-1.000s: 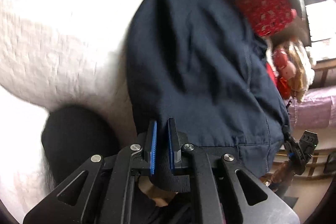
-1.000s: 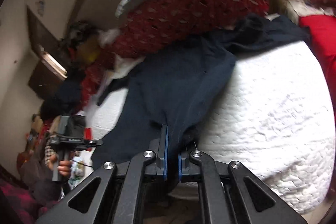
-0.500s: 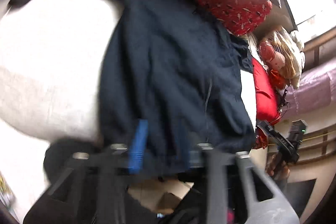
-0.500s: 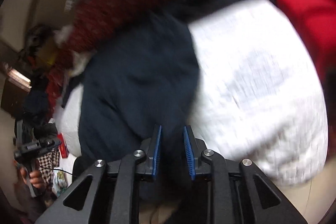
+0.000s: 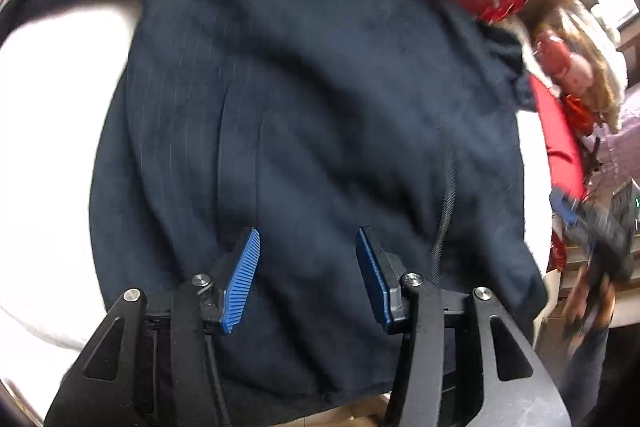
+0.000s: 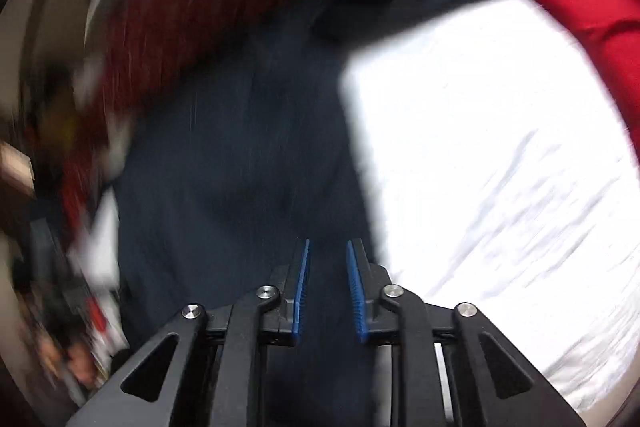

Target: Fold large clothes

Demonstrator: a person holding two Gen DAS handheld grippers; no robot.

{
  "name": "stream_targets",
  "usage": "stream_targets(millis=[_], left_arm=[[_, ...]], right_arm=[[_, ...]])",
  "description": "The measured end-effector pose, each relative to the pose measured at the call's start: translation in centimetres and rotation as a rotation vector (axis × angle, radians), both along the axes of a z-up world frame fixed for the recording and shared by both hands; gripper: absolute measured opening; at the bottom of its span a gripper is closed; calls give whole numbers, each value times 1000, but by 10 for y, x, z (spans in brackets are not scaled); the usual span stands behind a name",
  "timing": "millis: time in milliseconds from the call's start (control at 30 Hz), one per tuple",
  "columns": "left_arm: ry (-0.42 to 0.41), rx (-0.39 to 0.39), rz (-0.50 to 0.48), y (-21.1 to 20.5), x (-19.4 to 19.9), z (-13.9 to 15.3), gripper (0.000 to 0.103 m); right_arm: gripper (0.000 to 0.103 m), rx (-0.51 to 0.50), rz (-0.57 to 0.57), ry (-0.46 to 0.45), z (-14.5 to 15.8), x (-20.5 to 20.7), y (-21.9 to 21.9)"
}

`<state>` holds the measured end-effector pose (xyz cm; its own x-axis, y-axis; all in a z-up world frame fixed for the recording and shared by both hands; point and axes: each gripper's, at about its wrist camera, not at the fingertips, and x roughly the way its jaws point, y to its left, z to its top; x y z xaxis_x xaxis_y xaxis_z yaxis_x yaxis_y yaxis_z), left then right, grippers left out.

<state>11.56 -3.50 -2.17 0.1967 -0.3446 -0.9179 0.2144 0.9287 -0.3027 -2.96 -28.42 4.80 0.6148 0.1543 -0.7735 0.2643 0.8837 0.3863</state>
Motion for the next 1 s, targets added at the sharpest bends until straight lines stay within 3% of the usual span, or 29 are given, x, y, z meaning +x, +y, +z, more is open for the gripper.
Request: stream_targets(millis=[67,100,233,333,500,667,700,767,833,1000], left_arm=[[-19,-35,8,-3,12,11,49],[-22,-48,19,-5,20,14,49],[8,-87,48,-21,45,5,49],[50,-113,57,-30,62,-5,49],[92,-142,61,-48,86,-16,49],[82,-135,38,-61,97,-17,49],[84,-137,37,-62,99,-17,49],[84,-149,31,-63,102,-16,49],[78,-162,27,-63,106,-14,49],[57,-211,36,-57,120,-13,49]], right_arm=[[59,59,-140,-74,24,8,-54],[63,85,-243,-108,33,12,-88],[64,245,-559,-143,26,36,-205],[64,362,-678,-157,7,60,-255],[66,487,-758,-184,-43,125,-281],[68,560,-725,-160,-80,182,-292],[63,552,-723,-189,-79,185,-292],[3,599,-686,-313,-73,188,-293],[2,553,-686,-357,-54,180,-293],[1,247,-780,-368,9,135,-294]])
